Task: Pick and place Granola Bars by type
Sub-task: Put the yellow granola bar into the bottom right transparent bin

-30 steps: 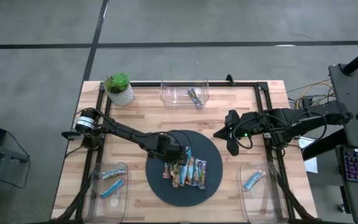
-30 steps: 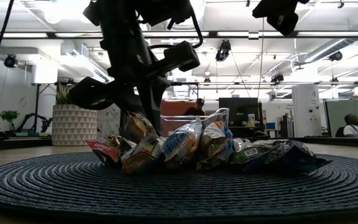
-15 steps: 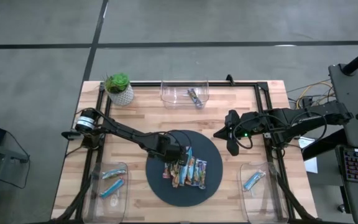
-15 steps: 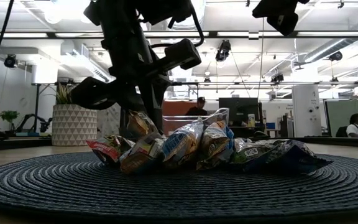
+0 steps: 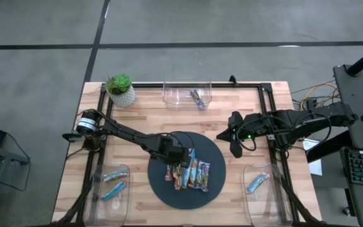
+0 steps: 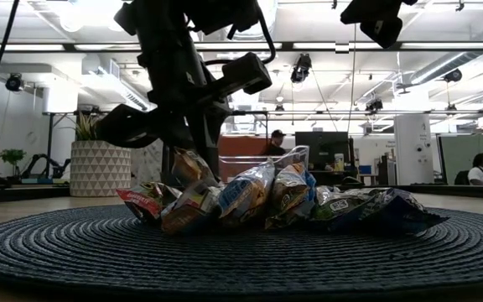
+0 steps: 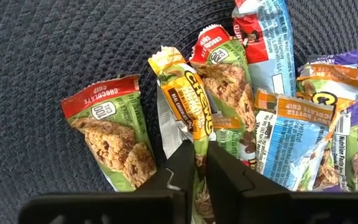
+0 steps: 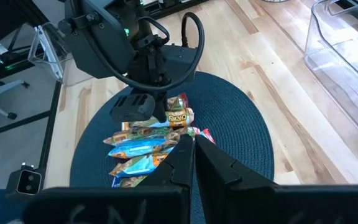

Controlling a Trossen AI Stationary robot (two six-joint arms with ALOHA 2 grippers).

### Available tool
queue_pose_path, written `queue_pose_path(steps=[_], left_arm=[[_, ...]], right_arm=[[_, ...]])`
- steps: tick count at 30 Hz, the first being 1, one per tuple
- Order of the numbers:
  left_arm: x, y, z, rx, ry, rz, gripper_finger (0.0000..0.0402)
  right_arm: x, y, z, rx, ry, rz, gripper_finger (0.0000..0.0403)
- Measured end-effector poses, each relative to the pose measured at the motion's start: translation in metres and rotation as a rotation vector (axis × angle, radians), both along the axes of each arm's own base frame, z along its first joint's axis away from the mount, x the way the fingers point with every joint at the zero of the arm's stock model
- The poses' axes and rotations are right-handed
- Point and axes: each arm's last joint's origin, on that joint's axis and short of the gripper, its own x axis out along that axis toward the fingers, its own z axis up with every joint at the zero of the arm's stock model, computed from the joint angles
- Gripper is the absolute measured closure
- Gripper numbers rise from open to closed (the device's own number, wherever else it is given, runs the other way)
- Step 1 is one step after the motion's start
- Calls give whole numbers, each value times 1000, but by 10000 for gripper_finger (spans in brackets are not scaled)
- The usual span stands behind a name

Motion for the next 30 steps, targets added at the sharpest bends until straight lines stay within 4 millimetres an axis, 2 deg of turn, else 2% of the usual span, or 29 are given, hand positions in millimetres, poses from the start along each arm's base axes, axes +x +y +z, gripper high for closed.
queue_pose_path(steps=[8, 16, 25, 30], left_arm=[[3, 2, 8, 4, -26, -24, 389], [15, 8, 35, 31, -85, -89, 390], [22, 35, 79, 172, -67, -147, 390], [28, 63, 104, 257, -113, -166, 390]], right_arm=[[0, 0, 0, 0, 0, 0, 394], [0, 0, 0, 0, 0, 0, 394], [0, 0, 0, 3, 0, -2, 394], [0, 0, 0, 4, -1, -2, 394]])
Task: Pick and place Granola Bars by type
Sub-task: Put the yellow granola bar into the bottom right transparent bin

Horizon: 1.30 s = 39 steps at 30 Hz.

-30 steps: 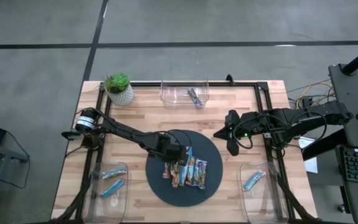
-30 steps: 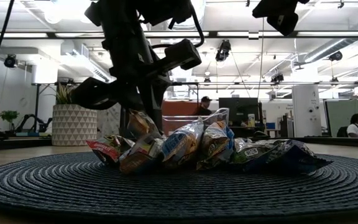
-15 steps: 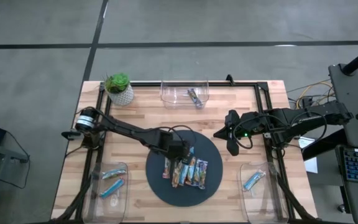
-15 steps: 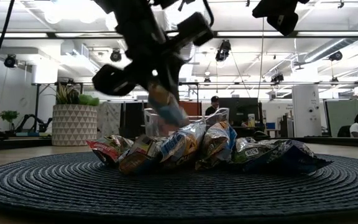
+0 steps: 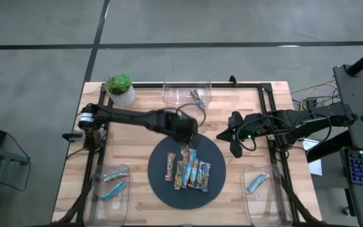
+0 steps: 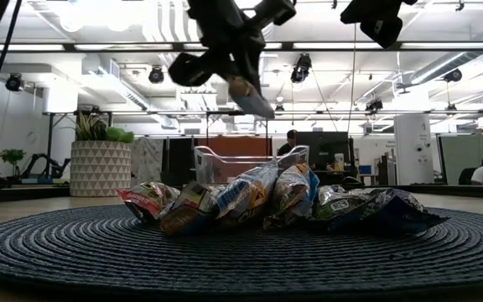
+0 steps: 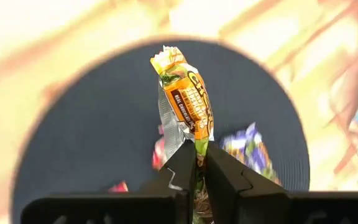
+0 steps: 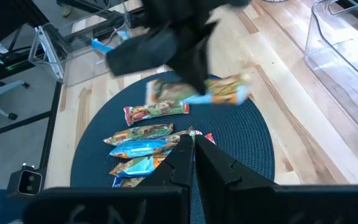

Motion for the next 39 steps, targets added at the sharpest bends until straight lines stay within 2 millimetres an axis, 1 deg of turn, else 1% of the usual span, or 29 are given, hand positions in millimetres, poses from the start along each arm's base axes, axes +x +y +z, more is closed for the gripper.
queue_pose_path(steps=[7, 10, 14, 16, 26, 29, 33, 39], left_arm=[[2, 54, 26, 85, -61, 15, 390], [0, 74, 34, 114, -76, 30, 390], [-4, 94, 39, 130, -85, 53, 390], [-4, 98, 42, 135, -94, 51, 390], [-4, 99, 45, 148, -100, 28, 390], [-3, 97, 45, 123, -110, 7, 390], [1, 81, 49, 78, -141, -63, 390], [6, 51, 65, 76, -199, -140, 390]], right_arm=[[0, 0, 0, 0, -1, 0, 394], [0, 0, 0, 0, -1, 0, 394], [0, 0, 0, 6, -1, -4, 394], [0, 0, 0, 10, -1, -7, 394], [0, 0, 0, 13, -1, -9, 394], [0, 0, 0, 13, -1, -8, 394], [0, 0, 0, 13, -1, -8, 394], [-5, -2, 5, 9, -25, -11, 394]])
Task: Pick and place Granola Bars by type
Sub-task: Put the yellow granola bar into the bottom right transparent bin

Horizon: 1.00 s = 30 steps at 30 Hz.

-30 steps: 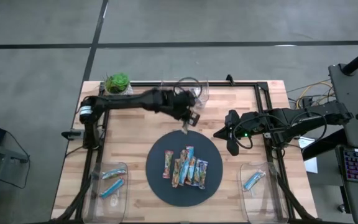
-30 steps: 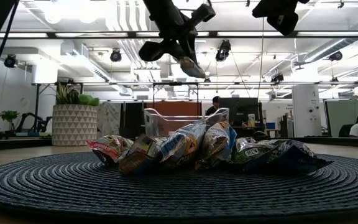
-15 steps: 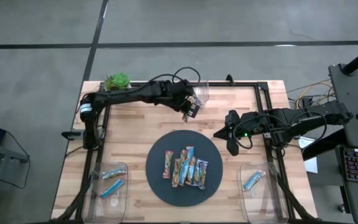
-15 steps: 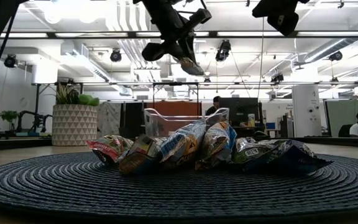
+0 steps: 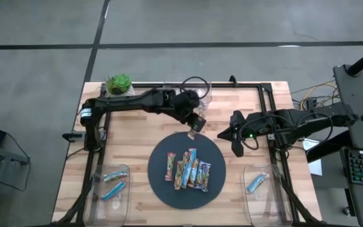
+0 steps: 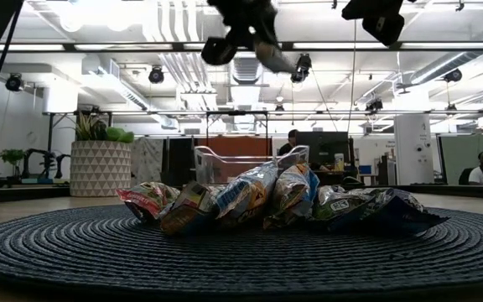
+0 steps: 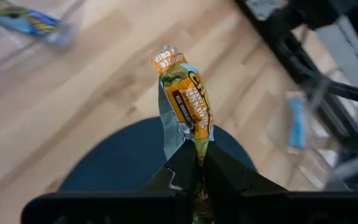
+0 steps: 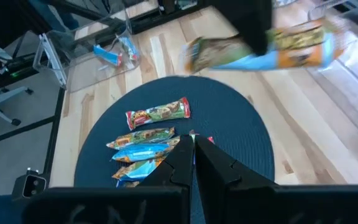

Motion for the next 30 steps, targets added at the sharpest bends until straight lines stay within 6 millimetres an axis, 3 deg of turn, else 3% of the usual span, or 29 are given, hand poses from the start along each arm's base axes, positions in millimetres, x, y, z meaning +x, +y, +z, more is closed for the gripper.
queue_pose_path(steps=[12, 17, 23, 30], left_arm=[[3, -38, 51, 115, -213, -179, 390], [4, -40, 76, 214, -348, -242, 390], [1, -36, 83, 302, -361, -294, 390], [-1, -34, 93, 387, -389, -335, 390]], right_arm=[[-35, -11, 28, 14, -167, -42, 394], [-42, -12, 40, 31, -268, -42, 394], [-41, -13, 52, 48, -397, -48, 386], [-40, -17, 59, 57, -457, -76, 322]])
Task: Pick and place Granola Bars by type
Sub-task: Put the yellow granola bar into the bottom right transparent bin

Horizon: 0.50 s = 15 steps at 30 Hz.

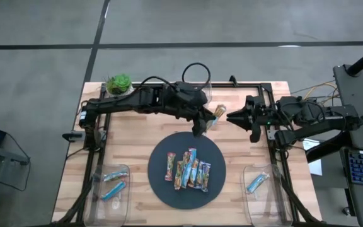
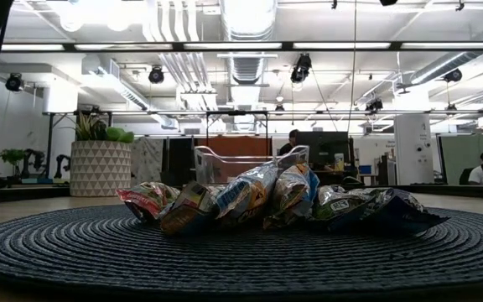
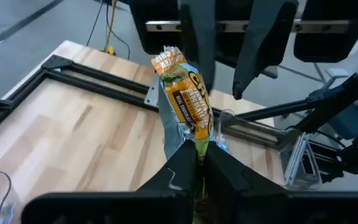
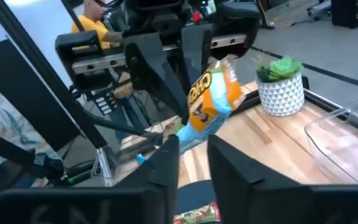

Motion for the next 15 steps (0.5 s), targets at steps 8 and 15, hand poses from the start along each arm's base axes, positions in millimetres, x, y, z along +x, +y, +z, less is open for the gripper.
queue_pose_path(steps=[8, 15], left_arm=[[-5, 2, 7, 34, -30, -4, 390], [-6, 3, 12, 81, -63, -2, 390]], right_arm=[[5, -7, 18, 9, -37, -44, 221], [14, -12, 26, -8, -30, -73, 171]])
